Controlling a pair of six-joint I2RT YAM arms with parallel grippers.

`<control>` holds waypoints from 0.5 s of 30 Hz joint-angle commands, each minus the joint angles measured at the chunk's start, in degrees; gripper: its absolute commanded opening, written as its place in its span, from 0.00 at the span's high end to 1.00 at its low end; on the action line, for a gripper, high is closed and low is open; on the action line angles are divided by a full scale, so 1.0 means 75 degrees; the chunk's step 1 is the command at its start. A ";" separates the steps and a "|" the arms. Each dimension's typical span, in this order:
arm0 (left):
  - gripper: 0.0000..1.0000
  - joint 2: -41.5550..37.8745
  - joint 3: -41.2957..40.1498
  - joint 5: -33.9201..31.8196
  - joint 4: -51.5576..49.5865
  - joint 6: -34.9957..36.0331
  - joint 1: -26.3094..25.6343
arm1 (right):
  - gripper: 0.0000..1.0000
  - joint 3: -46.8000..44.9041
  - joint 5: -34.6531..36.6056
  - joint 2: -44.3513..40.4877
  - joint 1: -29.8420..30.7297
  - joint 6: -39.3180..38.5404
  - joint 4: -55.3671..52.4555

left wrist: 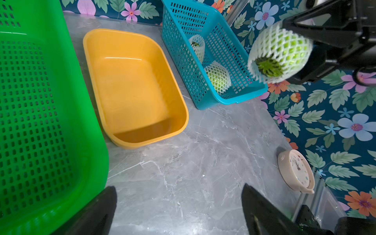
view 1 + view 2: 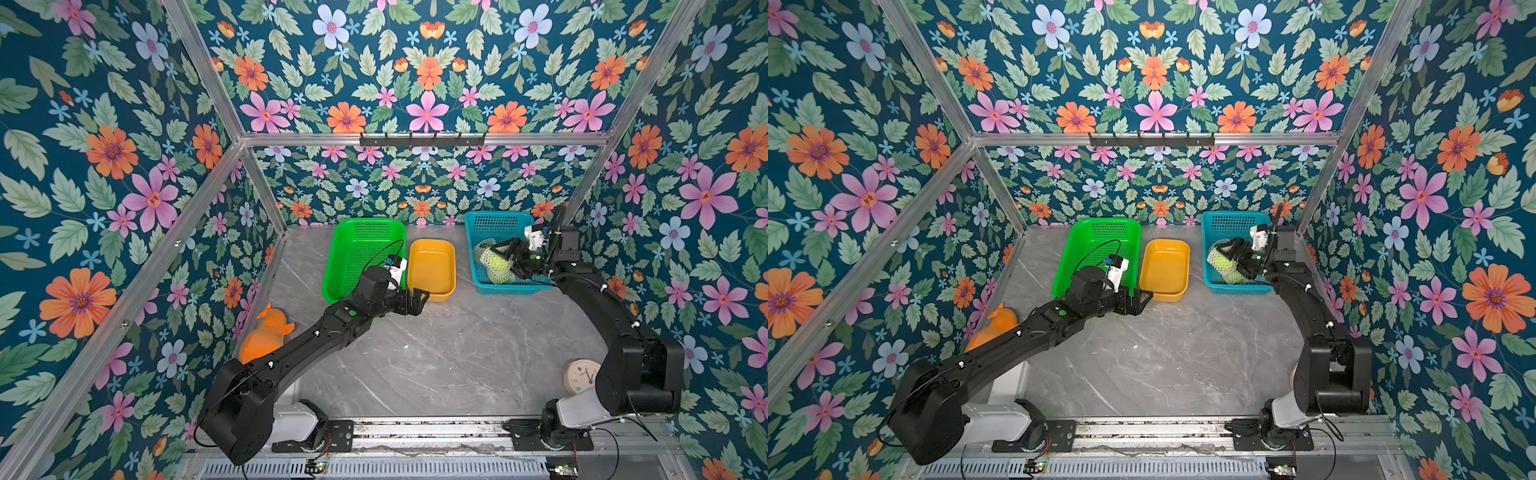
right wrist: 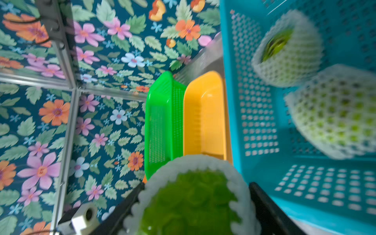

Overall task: Sleeve custard apples in foam nets
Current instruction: Place the custard apple in the basket.

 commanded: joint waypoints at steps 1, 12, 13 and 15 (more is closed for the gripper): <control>0.00 0.0093 -0.0001 0.0090 0.0254 -0.0097 0.0042 | 0.24 0.0705 -0.0108 0.0662 -0.0402 -0.0533 -0.0741; 0.00 0.0114 -0.0082 0.0021 0.0102 -0.0060 0.0212 | 0.24 0.3902 0.0523 0.3880 -0.0961 -0.1075 -0.2240; 0.00 0.0116 -0.0083 0.0026 0.0102 -0.0063 0.0229 | 0.23 0.4283 0.0569 0.4152 -0.0966 -0.1135 -0.2449; 0.00 0.0138 -0.0086 0.0026 0.0079 -0.0060 0.0252 | 0.23 0.5049 0.0712 0.4678 -0.0965 -0.1218 -0.2877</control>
